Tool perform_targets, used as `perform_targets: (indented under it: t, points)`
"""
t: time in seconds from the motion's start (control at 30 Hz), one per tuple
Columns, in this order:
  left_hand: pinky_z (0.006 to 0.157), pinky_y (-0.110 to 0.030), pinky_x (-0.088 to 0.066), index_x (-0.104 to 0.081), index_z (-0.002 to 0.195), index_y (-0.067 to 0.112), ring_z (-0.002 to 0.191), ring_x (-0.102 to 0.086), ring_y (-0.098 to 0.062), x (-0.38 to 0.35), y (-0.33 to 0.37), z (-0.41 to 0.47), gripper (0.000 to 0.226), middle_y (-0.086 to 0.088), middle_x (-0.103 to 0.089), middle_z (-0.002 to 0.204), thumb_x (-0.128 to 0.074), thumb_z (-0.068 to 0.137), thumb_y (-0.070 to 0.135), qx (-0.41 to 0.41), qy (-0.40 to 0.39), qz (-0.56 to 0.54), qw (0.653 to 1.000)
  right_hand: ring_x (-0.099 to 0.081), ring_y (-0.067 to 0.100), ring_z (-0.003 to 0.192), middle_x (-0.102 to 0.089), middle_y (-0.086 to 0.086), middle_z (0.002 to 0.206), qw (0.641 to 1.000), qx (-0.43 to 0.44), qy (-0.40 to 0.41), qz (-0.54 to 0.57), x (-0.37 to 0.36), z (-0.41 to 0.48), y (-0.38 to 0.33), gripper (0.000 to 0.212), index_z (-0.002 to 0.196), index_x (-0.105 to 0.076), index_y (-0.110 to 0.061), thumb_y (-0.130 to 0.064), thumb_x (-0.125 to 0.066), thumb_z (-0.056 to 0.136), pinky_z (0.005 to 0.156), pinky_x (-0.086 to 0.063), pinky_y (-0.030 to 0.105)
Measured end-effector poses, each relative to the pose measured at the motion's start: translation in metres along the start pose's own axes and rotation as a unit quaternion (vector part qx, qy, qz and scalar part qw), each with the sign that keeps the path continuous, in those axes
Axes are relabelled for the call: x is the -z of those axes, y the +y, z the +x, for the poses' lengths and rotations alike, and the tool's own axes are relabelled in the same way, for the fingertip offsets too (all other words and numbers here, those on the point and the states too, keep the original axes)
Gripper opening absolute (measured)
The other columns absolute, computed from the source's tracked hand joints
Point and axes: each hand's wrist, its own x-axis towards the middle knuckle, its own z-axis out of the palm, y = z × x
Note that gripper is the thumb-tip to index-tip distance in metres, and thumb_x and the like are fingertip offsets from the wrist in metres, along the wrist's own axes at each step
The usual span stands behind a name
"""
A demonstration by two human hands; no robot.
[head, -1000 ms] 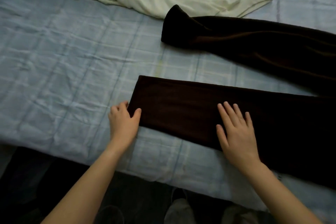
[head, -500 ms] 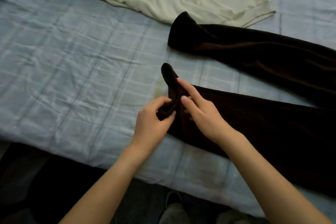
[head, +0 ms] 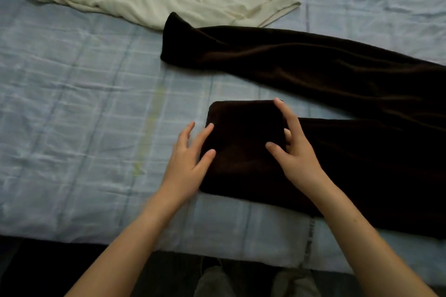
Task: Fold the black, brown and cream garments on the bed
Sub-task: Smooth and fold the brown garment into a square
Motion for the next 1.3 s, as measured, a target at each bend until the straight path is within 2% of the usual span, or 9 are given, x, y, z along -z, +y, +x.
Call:
perform_targets:
  t: [0.17, 0.33, 0.5, 0.67, 0.83, 1.03, 1.13, 1.23, 1.3]
  points:
    - [0.114, -0.037, -0.023, -0.029, 0.149, 0.043, 0.144, -0.022, -0.025, -0.065, 0.059, -0.001, 0.053, -0.006, -0.015, 0.161, -0.034, 0.096, 0.051, -0.067, -0.036, 0.106, 0.991, -0.029, 0.018, 0.147, -0.034, -0.03, 0.151, 0.997, -0.035, 0.044, -0.047, 0.113, -0.035, 0.033, 0.079, 0.142, -0.032, -0.06, -0.001, -0.057, 0.096, 0.119, -0.028, 0.042]
    - [0.12, -0.05, -0.013, -0.036, 0.149, 0.031, 0.149, -0.016, -0.028, -0.135, 0.12, 0.006, 0.057, -0.002, -0.025, 0.16, -0.025, 0.096, 0.047, -0.163, -0.064, 0.232, 0.957, -0.036, 0.029, 0.143, -0.041, -0.005, 0.153, 0.99, -0.095, 0.083, -0.057, 0.222, -0.077, 0.064, 0.08, 0.141, -0.033, -0.06, -0.001, -0.059, 0.095, 0.113, -0.037, 0.054]
    - [0.121, -0.049, -0.005, -0.028, 0.152, 0.035, 0.15, -0.012, -0.022, -0.201, 0.14, 0.01, 0.053, 0.004, -0.02, 0.161, -0.025, 0.101, 0.048, -0.211, -0.099, 0.298, 0.926, -0.049, 0.022, 0.131, -0.054, -0.005, 0.134, 0.972, -0.141, 0.129, -0.133, 0.305, -0.113, 0.103, 0.081, 0.138, -0.034, -0.063, -0.003, -0.063, 0.093, 0.102, -0.049, 0.044]
    - [0.12, -0.05, -0.011, -0.014, 0.154, 0.035, 0.15, -0.013, -0.024, -0.237, 0.132, 0.015, 0.057, 0.001, -0.018, 0.162, -0.024, 0.1, 0.049, -0.204, -0.109, 0.357, 0.905, -0.051, 0.009, 0.113, -0.05, -0.01, 0.122, 0.957, -0.147, 0.128, -0.217, 0.317, -0.108, 0.146, 0.08, 0.141, -0.03, -0.058, -0.007, -0.066, 0.091, 0.092, -0.039, 0.022]
    - [0.12, -0.05, -0.012, -0.022, 0.154, 0.034, 0.15, -0.015, -0.024, -0.231, 0.14, 0.016, 0.056, 0.001, -0.023, 0.161, -0.027, 0.1, 0.047, -0.204, -0.116, 0.344, 0.909, -0.05, 0.001, 0.074, -0.045, -0.004, 0.108, 0.922, -0.151, 0.179, -0.309, 0.297, -0.104, 0.157, 0.06, 0.149, -0.024, -0.046, -0.041, -0.053, 0.098, 0.058, -0.042, 0.018]
    - [0.121, -0.051, -0.01, -0.031, 0.152, 0.028, 0.149, -0.018, -0.024, -0.232, 0.181, 0.021, 0.054, 0.001, -0.027, 0.159, -0.03, 0.1, 0.043, -0.247, -0.087, 0.321, 0.91, -0.048, -0.013, 0.089, -0.046, -0.005, 0.102, 0.915, -0.066, 0.276, -0.286, 0.337, -0.129, 0.15, 0.054, 0.146, -0.041, -0.034, -0.027, -0.06, 0.096, 0.078, -0.036, -0.002]
    - [0.121, -0.051, -0.009, -0.032, 0.151, 0.028, 0.149, -0.019, -0.024, -0.251, 0.203, 0.025, 0.053, 0.001, -0.028, 0.159, -0.029, 0.1, 0.044, -0.272, -0.092, 0.314, 0.905, -0.046, -0.004, 0.085, -0.051, 0.002, 0.106, 0.888, -0.093, 0.314, -0.322, 0.398, -0.158, 0.16, 0.053, 0.145, -0.043, -0.035, -0.028, -0.06, 0.096, 0.078, -0.037, 0.007]
    - [0.121, -0.051, -0.008, -0.03, 0.152, 0.03, 0.15, -0.015, -0.023, -0.286, 0.223, 0.03, 0.053, 0.002, -0.024, 0.16, -0.026, 0.101, 0.046, -0.292, -0.111, 0.336, 0.889, -0.053, 0.022, 0.113, -0.057, 0.013, 0.128, 0.876, -0.153, 0.295, -0.35, 0.456, -0.177, 0.179, 0.054, 0.146, -0.045, -0.026, -0.022, -0.061, 0.095, 0.093, -0.04, 0.027]
    - [0.121, -0.051, -0.009, -0.028, 0.152, 0.029, 0.15, -0.013, -0.025, -0.308, 0.228, 0.032, 0.055, 0.0, -0.021, 0.161, -0.024, 0.101, 0.047, -0.291, -0.125, 0.36, 0.878, -0.053, 0.033, 0.118, -0.056, 0.016, 0.13, 0.873, -0.197, 0.262, -0.362, 0.473, -0.179, 0.189, 0.055, 0.148, -0.044, -0.024, -0.023, -0.06, 0.096, 0.097, -0.043, 0.04]
